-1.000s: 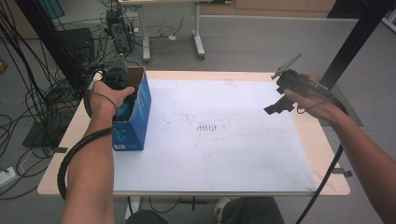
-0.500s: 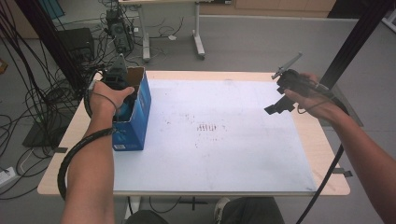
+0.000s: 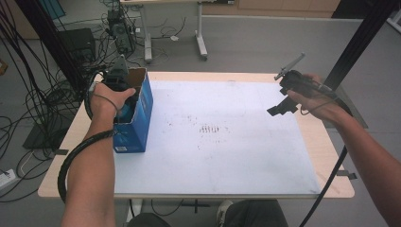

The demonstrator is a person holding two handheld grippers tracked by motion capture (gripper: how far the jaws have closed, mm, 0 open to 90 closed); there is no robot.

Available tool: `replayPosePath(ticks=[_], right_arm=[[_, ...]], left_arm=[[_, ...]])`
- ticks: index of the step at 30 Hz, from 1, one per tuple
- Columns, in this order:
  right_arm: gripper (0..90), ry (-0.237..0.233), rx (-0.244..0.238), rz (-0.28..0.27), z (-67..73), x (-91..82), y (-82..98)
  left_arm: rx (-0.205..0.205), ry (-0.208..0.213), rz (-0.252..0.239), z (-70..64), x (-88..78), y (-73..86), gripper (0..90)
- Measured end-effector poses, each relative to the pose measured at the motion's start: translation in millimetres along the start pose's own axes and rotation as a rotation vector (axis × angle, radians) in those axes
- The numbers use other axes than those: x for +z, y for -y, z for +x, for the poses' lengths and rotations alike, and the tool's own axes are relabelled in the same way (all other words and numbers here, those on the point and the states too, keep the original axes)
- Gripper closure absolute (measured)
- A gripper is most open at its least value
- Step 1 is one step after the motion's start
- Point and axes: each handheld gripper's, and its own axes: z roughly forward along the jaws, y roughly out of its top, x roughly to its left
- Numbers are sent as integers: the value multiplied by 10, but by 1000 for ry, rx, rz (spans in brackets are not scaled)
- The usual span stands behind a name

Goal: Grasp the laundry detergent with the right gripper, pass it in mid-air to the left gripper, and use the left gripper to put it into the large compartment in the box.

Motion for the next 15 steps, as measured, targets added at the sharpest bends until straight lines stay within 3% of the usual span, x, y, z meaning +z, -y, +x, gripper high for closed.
replayPosePath(ticks=[15], right_arm=[[4,-2,1,-2,-3,-12,15]], left_arm=[[2,-1,-5,-12,4,7,346]])
